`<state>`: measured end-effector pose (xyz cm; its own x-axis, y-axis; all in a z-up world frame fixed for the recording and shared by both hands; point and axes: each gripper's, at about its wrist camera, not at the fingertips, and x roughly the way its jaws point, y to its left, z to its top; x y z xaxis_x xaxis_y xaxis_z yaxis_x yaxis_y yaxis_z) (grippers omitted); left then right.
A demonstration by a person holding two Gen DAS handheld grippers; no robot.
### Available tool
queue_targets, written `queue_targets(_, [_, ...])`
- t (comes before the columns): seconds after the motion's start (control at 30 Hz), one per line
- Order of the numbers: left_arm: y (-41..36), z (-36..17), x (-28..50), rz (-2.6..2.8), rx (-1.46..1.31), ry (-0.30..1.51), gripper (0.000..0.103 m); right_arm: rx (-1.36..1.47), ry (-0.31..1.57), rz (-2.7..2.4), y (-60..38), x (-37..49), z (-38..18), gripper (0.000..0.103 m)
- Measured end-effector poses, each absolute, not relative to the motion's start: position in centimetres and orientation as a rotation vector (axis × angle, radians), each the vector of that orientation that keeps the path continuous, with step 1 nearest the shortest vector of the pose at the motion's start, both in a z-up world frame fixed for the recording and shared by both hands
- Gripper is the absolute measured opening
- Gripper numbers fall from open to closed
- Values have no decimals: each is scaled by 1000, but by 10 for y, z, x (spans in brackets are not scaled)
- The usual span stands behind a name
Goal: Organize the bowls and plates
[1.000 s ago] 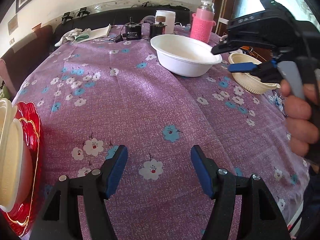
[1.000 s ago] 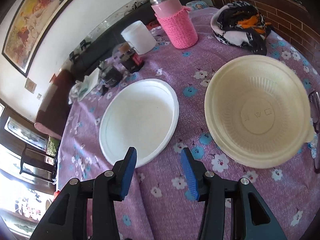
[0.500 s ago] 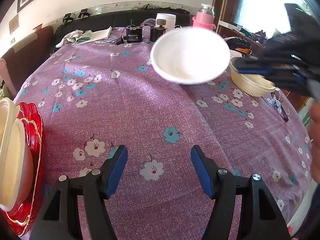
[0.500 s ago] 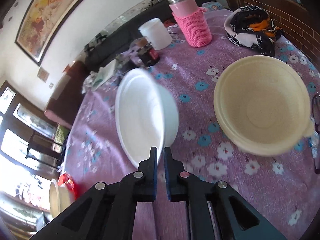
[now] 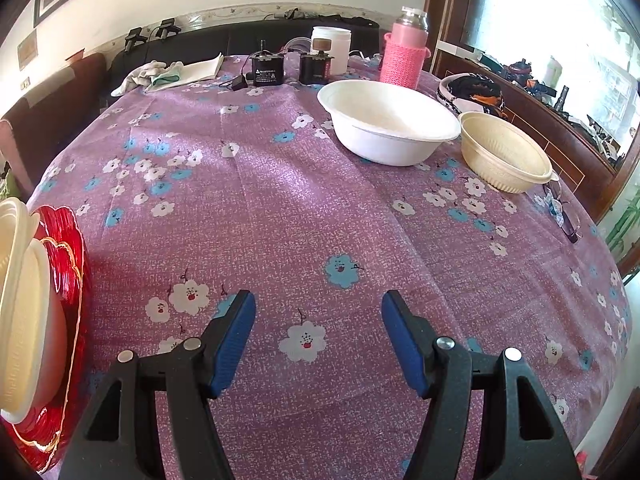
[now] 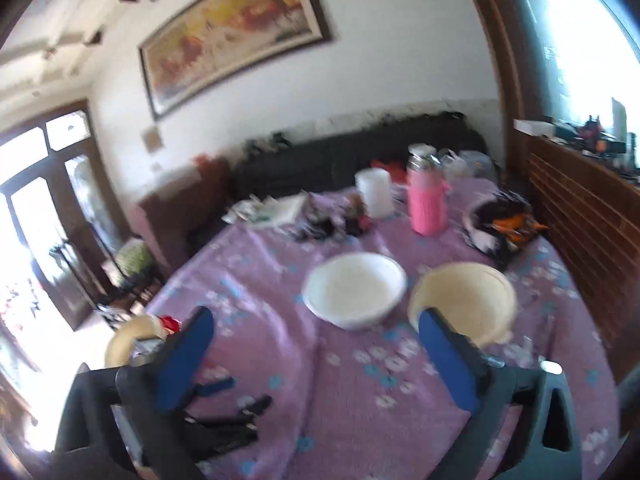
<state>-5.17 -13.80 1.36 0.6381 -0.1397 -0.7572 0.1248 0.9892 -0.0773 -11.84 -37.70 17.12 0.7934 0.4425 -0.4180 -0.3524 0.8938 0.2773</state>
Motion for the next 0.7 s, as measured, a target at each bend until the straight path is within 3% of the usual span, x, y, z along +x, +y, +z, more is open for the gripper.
queue_targets(0.2, [-137, 14, -53, -156, -20, 857, 65, 299, 603, 442, -383, -91, 155, 95])
queue_targets(0.37, [-139, 15, -54, -162, -14, 854, 65, 152, 425, 316, -381, -130, 181, 95])
queue_targets(0.43, [-139, 15, -54, -162, -13, 853, 65, 41, 331, 247, -371, -149, 197, 103])
queue_targets(0.57, [-138, 16, -55, -162, -17, 849, 65, -58, 187, 166, -356, -184, 199, 103])
queue_targets(0.7, [-138, 16, -55, -162, -16, 845, 65, 7, 294, 252, -349, -172, 186, 98])
